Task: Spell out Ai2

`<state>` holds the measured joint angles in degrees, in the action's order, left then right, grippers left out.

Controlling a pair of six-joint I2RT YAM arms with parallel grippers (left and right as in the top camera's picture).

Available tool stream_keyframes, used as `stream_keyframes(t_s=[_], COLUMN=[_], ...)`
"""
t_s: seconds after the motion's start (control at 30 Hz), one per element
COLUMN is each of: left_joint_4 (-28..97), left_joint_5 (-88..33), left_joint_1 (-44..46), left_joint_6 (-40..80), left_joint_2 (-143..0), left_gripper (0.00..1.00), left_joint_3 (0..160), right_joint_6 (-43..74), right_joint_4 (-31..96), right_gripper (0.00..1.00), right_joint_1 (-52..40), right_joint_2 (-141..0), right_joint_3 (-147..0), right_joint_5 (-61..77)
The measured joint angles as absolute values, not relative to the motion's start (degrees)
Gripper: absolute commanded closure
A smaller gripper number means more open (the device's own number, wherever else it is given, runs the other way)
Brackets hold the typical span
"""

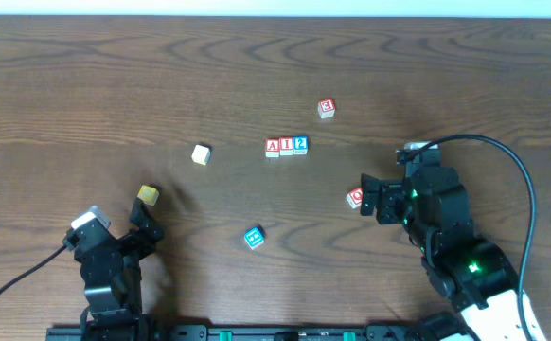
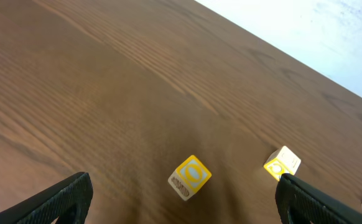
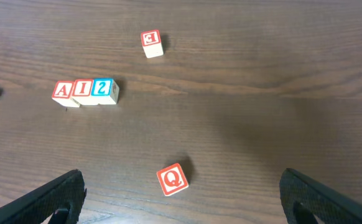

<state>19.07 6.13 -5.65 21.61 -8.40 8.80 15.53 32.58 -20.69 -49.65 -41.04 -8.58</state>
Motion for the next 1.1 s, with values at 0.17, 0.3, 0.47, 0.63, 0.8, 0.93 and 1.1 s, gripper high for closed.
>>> stream_keyframes(t_s=[0.17, 0.3, 0.47, 0.63, 0.8, 0.93, 1.1], left_joint_4=[21.67, 25.36, 29.85, 31.79, 32.16, 32.16, 32.16], left_joint_5=[6.13, 5.96, 5.78, 5.06, 4.80, 4.69, 4.67], left_joint_1=[-5.65, -5.63, -4.99, -3.68, -3.53, -3.53, -3.53], left_joint_6=[22.09, 22.24, 22.28, 21.91, 19.81, 19.40, 19.22], left_joint_2=[-5.61, -3.03, -0.73, -0.64, -0.64, -0.64, -0.64], left_gripper=[0.05, 0.05, 0.05, 0.05, 0.05, 0.05, 0.05], left_joint_3=[8.80, 8.80, 9.02, 9.15, 9.17, 9.17, 9.17], right_joint_6=[15.53, 15.53, 15.53, 15.53, 15.53, 15.53, 15.53], right_joint_4=[32.56, 32.56, 32.56, 32.58, 32.58, 32.58, 32.58], right_gripper=[0.01, 0.01, 0.01, 0.01, 0.01, 0.01, 0.01], right_joint_1=[-20.69, -20.69, -20.69, -20.69, -20.69, -20.69, -20.69], right_joint_2=[-49.65, -49.65, -49.65, -49.65, -49.65, -49.65, -49.65], right_joint_3=[-41.04, -41.04, -41.04, -41.04, -41.04, -41.04, -41.04], right_joint_5=[-8.58, -8.56, -8.56, -8.58, -8.56, -8.56, -8.56])
